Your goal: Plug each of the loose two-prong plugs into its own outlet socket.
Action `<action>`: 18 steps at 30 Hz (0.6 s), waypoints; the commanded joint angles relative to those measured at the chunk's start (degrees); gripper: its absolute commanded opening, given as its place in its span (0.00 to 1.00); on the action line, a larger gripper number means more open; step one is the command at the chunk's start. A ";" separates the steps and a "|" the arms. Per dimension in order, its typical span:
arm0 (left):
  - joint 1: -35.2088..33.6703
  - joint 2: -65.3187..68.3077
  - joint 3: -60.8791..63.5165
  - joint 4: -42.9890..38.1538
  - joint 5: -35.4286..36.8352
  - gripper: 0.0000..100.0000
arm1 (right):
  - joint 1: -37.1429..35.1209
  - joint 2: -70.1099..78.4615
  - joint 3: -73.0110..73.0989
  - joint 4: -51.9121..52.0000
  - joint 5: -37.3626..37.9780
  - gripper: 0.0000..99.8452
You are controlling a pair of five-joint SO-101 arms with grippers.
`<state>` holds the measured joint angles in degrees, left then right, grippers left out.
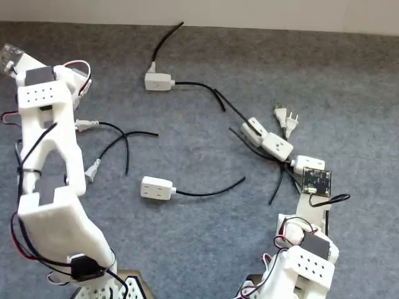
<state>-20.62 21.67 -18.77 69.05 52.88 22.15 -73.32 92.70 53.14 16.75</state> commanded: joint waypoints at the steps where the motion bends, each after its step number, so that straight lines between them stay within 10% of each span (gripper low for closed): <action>1: 2.24 7.08 -8.75 -0.26 6.68 0.24 | -0.75 -0.31 0.22 -1.10 0.53 0.01; 18: 1.54 22.64 -20.35 10.37 13.71 0.24 | -0.84 -0.31 0.22 -1.10 0.62 0.01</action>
<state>-19.21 44.53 -37.49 79.16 66.24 22.15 -73.32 92.70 53.14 16.75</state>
